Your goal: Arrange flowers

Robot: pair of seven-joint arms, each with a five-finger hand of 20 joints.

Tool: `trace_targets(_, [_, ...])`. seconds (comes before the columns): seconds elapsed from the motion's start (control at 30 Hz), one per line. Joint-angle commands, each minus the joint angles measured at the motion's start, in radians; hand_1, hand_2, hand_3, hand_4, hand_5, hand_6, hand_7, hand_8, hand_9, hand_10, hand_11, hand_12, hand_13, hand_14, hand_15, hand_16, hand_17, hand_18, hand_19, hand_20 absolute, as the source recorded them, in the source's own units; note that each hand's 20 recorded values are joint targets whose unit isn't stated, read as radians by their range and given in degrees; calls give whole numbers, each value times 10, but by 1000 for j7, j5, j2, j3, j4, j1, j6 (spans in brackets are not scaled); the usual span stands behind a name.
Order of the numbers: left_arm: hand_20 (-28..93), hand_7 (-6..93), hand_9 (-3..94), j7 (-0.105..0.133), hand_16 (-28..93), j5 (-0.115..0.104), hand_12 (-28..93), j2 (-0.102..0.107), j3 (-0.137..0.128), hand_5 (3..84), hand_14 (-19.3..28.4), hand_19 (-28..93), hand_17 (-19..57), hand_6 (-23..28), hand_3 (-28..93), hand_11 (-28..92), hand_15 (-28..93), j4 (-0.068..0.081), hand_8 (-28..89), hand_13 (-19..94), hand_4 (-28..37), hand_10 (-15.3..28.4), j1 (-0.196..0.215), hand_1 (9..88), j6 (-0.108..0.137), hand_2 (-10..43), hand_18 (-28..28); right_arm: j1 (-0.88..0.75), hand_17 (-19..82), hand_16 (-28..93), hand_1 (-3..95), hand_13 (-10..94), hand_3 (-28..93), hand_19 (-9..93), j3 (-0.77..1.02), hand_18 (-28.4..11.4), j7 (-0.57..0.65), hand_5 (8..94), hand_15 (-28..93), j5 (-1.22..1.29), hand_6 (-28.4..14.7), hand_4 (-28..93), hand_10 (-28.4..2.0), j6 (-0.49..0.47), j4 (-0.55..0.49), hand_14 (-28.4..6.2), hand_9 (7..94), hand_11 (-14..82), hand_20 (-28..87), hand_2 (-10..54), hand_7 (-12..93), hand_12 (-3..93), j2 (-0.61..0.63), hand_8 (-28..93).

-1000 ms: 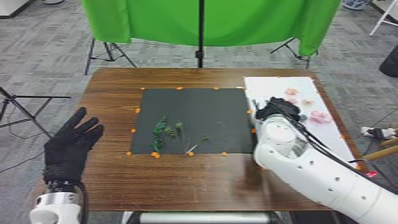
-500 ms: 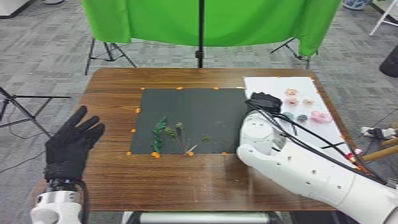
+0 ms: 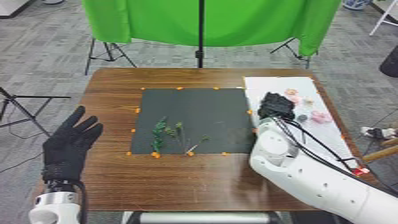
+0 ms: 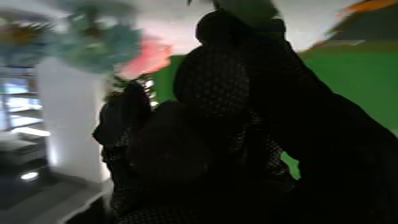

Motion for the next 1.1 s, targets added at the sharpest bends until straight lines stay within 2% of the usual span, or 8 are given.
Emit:
trace_targets(0.03, [60,91,362,8,-113,-16,111,2,-1,381,282,578,-80,96,838,281,613,-2,-80,243,-245,209,17,237,14,60,272,10,399,250,567,832,754,932,63,-246,10,918,797,-18,-48,-283,-111,45,-53,-70,893,508,344,-95,209,278,57,106])
trace_targets(0.27, [60,90,362,32,-113,-30,111,19,4,381,281,578,-81,97,839,281,613,-6,-79,243,-246,210,29,237,22,60,273,-55,398,250,564,835,768,932,106,-251,-19,922,804,-45,-51,-283,-113,5,-193,-73,895,517,365,-95,209,277,21,114])
trace_targets(0.47, [60,90,362,28,-113,-24,111,16,1,381,280,578,-81,97,838,281,613,-10,-79,243,-246,209,32,238,19,60,273,-125,400,250,561,838,778,932,107,-255,-52,925,808,-66,-54,-282,-117,-67,-286,-77,897,521,381,-95,207,277,-65,123])
trace_targets(0.6, [59,91,362,-9,-113,2,111,-5,-2,381,280,578,-81,97,838,282,613,-7,-79,243,-246,209,17,238,8,60,273,-162,401,250,562,838,775,932,91,-258,-62,927,810,-67,-55,-282,-118,-91,-294,-78,898,521,388,-95,203,276,-107,126])
trace_targets(0.7, [59,91,362,4,-113,-9,111,5,1,381,280,579,-81,96,838,282,613,-7,-79,243,-245,209,20,238,13,60,273,-173,401,249,563,838,774,932,69,-259,-73,928,810,-61,-55,-282,-119,-127,-281,-78,898,522,391,-95,201,275,-133,128])
trace_targets(0.83, [59,92,361,-1,-113,-4,111,4,-2,381,281,578,-81,97,838,281,613,-7,-79,243,-245,210,21,238,10,60,273,-176,401,249,564,838,771,932,52,-260,-60,928,812,-54,-56,-280,-120,-168,-252,-80,897,524,394,-95,198,274,-157,129])
trace_targets(0.93, [59,92,362,-17,-113,9,111,-8,-5,381,281,578,-81,96,838,281,613,-5,-80,243,-245,210,14,238,5,60,272,-185,400,251,553,835,771,932,64,-261,-43,926,813,1,-53,-266,-123,-227,-255,-82,895,529,395,-95,199,271,-164,131])
trace_targets(1.1, [59,92,362,-47,-113,27,111,-25,-11,381,281,578,-81,96,838,281,613,-3,-80,244,-245,209,7,238,-1,61,273,-177,391,250,543,824,734,932,48,-258,-43,911,817,5,-41,-245,-129,-233,-240,-85,876,561,393,-95,218,250,-170,113])
